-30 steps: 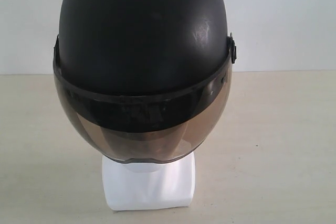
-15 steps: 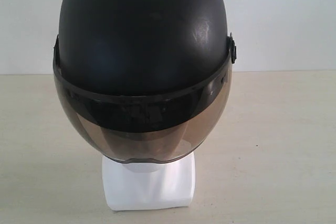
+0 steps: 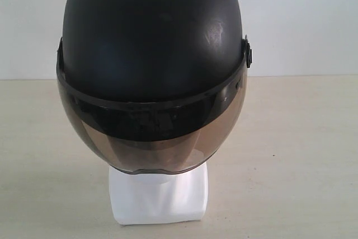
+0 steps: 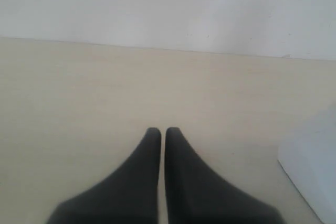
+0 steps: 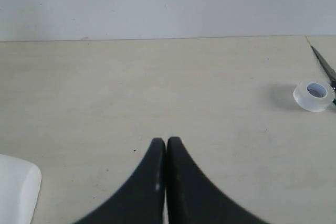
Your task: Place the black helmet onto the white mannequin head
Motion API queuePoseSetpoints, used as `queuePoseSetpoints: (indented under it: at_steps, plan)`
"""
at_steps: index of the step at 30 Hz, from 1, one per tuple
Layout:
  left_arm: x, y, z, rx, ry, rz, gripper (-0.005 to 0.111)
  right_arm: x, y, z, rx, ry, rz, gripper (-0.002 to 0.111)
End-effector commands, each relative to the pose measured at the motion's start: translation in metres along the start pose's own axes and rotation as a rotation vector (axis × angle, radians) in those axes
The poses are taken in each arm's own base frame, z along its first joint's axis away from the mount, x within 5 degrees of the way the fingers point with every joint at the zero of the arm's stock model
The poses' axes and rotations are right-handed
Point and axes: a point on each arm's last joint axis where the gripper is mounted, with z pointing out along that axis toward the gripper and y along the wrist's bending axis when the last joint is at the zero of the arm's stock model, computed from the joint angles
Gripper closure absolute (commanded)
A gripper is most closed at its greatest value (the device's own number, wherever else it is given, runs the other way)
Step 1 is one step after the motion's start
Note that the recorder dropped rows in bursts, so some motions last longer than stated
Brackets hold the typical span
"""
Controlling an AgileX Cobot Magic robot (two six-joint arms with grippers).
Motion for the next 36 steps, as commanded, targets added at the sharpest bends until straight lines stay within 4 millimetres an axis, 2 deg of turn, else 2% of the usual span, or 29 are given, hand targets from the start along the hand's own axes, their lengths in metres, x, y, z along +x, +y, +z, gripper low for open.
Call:
queuePoseSetpoints:
  at_steps: [1,18,22,24,27,30,33,36]
  plan:
    - [0.002,0.000,0.000,0.000,0.014,-0.004,0.102,-0.002,-0.001,-0.002,0.000,-0.010,-0.007,0.109]
    - [0.002,0.000,0.000,0.000,0.014,-0.004,0.102,-0.001,-0.002,-0.001,0.003,-0.011,0.019,0.109]
    - [0.002,0.000,0.000,0.002,0.014,-0.003,0.102,0.001,-0.013,0.000,-0.071,-0.158,0.153,0.109]
    - [0.002,0.000,0.000,0.002,0.014,-0.003,0.102,0.010,-0.020,0.000,-0.117,-0.246,0.195,0.109]
    - [0.002,0.000,0.000,0.002,0.014,-0.003,0.102,0.035,-0.030,0.002,-0.155,-0.362,0.200,0.109]
    - [0.002,0.000,0.000,0.002,0.014,-0.003,0.102,0.067,-0.044,0.000,-0.106,-0.420,0.225,0.109]
    - [0.002,0.000,0.000,0.002,0.014,-0.003,0.102,0.096,-0.056,-0.005,-0.048,-0.451,0.319,0.109]
    - [0.002,0.000,0.000,0.002,0.014,-0.003,0.102,0.118,-0.061,-0.012,-0.045,-0.530,0.382,0.109]
